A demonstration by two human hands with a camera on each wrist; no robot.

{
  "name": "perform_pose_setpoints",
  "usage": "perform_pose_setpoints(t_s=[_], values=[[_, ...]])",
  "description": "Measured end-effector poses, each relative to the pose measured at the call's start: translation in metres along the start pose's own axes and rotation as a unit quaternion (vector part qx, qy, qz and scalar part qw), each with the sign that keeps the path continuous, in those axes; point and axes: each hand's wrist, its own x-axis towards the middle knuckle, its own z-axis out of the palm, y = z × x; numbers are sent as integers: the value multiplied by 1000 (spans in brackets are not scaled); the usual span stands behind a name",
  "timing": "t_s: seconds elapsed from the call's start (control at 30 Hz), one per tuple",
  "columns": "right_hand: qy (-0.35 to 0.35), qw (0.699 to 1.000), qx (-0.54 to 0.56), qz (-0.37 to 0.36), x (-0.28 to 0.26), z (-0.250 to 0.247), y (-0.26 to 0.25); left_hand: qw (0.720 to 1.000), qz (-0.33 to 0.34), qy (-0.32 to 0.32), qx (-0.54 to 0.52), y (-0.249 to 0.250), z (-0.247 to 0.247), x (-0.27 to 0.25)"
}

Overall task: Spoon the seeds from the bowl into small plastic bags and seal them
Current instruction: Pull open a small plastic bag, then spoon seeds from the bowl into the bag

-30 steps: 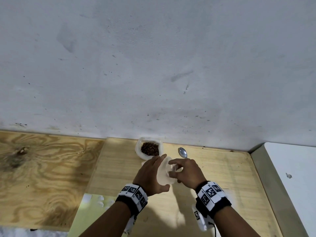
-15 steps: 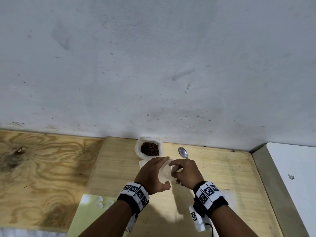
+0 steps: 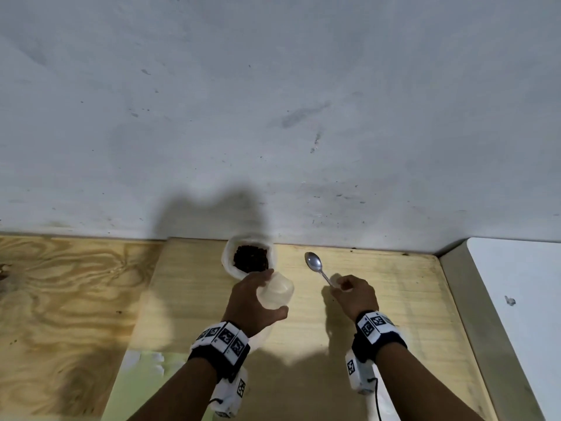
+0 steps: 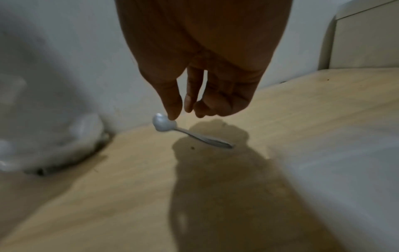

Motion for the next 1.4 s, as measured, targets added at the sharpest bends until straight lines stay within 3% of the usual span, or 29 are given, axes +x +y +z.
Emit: perform_pose_setpoints(t_s=[0.27, 0.5, 0.63, 0.77, 0.93, 1.07, 1.2, 1.4], values=[[21, 990, -140, 25, 18, 14, 8, 1000, -1, -9, -22, 5, 14, 6], [3, 989, -146, 5, 18, 15, 6, 1000, -14, 0, -23, 1, 12, 4], [42, 983, -175, -29, 8, 13, 3, 1000, -18, 16, -15, -3, 6, -1], [16, 983, -176, -40, 3, 1, 0, 999, -22, 35, -11, -5, -2, -6], [132, 988, -13, -82, -12, -8, -3, 998, -43, 50, -20, -8, -17, -12], [180, 957, 196, -111, -24, -10, -19, 995, -61, 72, -42, -15, -32, -15], [140, 938, 285, -138, -29, -1, -41, 989, -94, 97, -55, -29, -49, -9], [91, 944, 284, -143, -27, 33, -77, 986, -129, 93, -41, -53, -65, 11]])
